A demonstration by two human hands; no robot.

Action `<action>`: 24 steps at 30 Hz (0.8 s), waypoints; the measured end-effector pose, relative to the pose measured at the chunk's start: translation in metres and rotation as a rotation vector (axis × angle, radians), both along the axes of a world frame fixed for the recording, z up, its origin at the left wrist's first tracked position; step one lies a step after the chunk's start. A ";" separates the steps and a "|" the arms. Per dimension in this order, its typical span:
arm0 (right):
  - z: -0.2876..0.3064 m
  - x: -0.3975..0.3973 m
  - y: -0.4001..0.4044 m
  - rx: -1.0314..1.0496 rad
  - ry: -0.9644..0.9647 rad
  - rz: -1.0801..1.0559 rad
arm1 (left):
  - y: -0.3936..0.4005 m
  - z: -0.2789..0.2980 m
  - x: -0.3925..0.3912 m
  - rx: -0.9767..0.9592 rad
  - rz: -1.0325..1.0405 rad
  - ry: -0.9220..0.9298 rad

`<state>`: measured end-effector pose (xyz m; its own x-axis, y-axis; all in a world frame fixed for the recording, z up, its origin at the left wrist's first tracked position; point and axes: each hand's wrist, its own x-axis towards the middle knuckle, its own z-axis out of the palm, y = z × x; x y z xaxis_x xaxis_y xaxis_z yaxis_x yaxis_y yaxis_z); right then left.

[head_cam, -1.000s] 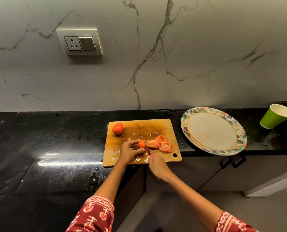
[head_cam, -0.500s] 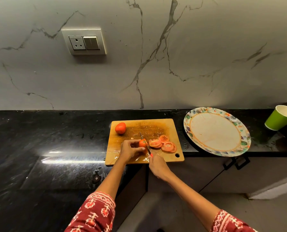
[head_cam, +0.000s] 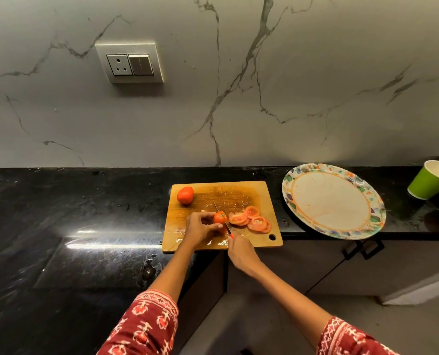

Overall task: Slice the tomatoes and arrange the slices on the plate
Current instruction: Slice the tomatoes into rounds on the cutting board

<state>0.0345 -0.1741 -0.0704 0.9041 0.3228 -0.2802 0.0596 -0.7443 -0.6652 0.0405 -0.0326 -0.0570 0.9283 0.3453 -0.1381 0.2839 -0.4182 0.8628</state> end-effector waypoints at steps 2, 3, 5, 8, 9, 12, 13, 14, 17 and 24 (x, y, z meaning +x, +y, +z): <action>0.002 0.002 0.002 -0.013 -0.004 0.003 | 0.001 0.000 0.000 0.012 -0.001 -0.010; 0.001 0.002 0.003 -0.015 -0.004 0.003 | 0.000 0.000 -0.001 0.021 -0.007 -0.015; 0.002 0.001 0.002 -0.013 -0.006 -0.004 | -0.006 -0.002 -0.002 0.054 -0.003 -0.052; 0.002 0.000 0.003 -0.013 -0.017 -0.007 | -0.017 -0.007 -0.004 0.115 0.105 -0.123; 0.002 -0.001 0.003 -0.009 -0.018 -0.005 | -0.020 -0.007 -0.004 0.128 0.127 -0.133; -0.001 -0.008 0.000 -0.009 -0.014 -0.010 | -0.019 -0.007 -0.002 0.130 0.123 -0.138; -0.004 -0.011 -0.003 -0.030 -0.010 -0.007 | -0.018 -0.004 -0.002 0.120 0.122 -0.129; -0.006 -0.014 -0.006 -0.050 -0.009 -0.003 | -0.017 -0.002 -0.002 0.113 0.124 -0.124; -0.006 -0.017 -0.010 -0.075 -0.010 0.002 | -0.015 0.000 -0.002 0.095 0.120 -0.107; 0.002 -0.002 0.004 -0.033 0.017 0.009 | -0.014 -0.004 0.002 0.106 0.097 -0.111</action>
<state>0.0325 -0.1703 -0.0679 0.8963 0.3213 -0.3057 0.0556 -0.7653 -0.6413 0.0425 -0.0470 -0.0605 0.8975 0.4410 0.0052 0.2327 -0.4835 0.8438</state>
